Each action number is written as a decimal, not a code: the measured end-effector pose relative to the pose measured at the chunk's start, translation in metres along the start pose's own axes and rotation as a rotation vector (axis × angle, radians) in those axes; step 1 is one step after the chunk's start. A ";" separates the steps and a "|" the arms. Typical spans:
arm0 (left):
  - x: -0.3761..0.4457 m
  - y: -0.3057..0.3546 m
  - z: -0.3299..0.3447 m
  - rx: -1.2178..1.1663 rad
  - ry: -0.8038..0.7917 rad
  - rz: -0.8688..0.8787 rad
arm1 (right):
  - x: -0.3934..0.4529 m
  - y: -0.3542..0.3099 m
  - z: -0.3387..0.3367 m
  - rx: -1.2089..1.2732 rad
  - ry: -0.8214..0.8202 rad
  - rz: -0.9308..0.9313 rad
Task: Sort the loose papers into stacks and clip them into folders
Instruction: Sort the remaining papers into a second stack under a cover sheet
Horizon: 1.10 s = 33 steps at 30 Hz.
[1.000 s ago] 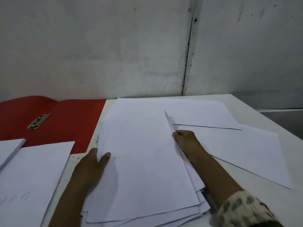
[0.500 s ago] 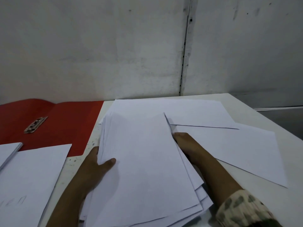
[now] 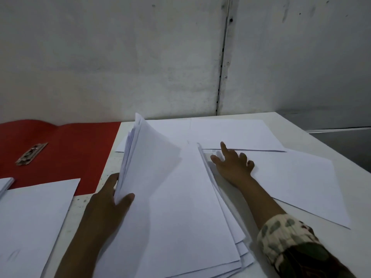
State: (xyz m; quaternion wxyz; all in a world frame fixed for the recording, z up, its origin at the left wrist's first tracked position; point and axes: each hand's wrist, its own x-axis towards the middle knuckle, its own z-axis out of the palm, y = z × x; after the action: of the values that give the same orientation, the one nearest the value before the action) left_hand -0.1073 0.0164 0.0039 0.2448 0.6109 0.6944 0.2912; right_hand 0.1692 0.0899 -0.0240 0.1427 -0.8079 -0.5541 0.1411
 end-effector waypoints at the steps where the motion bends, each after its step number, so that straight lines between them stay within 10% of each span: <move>1: 0.000 0.000 0.000 0.020 -0.008 0.004 | 0.003 0.000 0.000 0.005 -0.017 -0.002; 13: 0.006 -0.014 0.008 0.092 0.008 0.039 | 0.048 0.005 0.007 0.020 0.034 -0.073; 22: 0.010 -0.015 0.004 0.037 0.017 -0.067 | 0.024 -0.007 -0.012 1.503 0.574 0.249; 33: 0.011 -0.013 0.002 -0.065 0.039 -0.033 | -0.046 0.004 -0.031 1.404 0.044 0.290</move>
State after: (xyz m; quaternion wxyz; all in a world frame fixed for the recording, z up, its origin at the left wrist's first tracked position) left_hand -0.1163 0.0268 -0.0065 0.2558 0.5851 0.6992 0.3214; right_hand 0.1687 0.0431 0.0066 0.6196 -0.5938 -0.2166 0.4654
